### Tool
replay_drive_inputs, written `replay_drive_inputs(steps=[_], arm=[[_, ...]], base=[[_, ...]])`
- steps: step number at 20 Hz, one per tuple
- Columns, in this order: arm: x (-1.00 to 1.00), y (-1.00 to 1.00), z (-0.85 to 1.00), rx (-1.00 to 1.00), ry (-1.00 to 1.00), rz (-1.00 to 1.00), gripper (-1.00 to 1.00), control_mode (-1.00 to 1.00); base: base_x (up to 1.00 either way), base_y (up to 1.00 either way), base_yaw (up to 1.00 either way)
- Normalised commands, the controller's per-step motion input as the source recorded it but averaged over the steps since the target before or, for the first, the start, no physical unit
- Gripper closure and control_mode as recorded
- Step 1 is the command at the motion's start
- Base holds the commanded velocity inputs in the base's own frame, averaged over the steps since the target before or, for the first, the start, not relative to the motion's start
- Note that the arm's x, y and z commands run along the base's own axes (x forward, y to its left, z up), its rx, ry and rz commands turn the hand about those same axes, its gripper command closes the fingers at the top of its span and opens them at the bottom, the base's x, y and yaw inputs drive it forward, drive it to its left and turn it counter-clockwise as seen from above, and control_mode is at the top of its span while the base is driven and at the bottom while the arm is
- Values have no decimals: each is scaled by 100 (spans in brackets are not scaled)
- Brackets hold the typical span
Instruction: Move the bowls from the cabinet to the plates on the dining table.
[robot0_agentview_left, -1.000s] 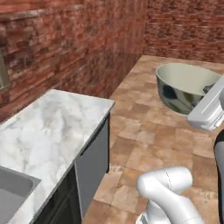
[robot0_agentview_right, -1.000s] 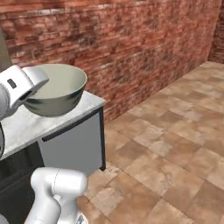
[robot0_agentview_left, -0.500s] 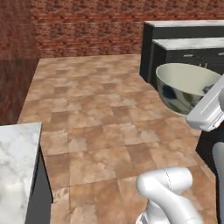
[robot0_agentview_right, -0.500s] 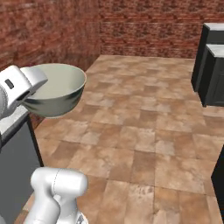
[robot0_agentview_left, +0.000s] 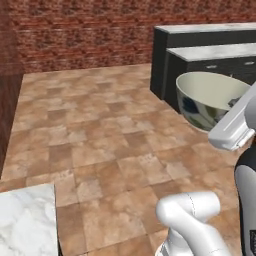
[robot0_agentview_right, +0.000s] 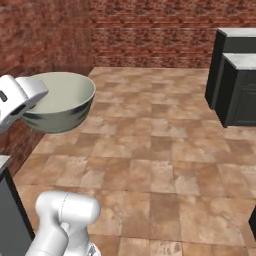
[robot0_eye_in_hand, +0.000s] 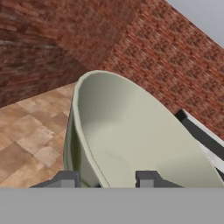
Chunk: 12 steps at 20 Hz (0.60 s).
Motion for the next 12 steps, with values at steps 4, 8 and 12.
replay_drive_inputs(steps=[4, 8, 12], arm=[[0, 0, 0, 0, 0, 0, 100, 100], [0, 0, 0, 0, 0, 0, 100, 100], [0, 0, 0, 0, 0, 0, 100, 100]], base=[[100, 31, -1], [100, 1, 0], [100, 0, 0]])
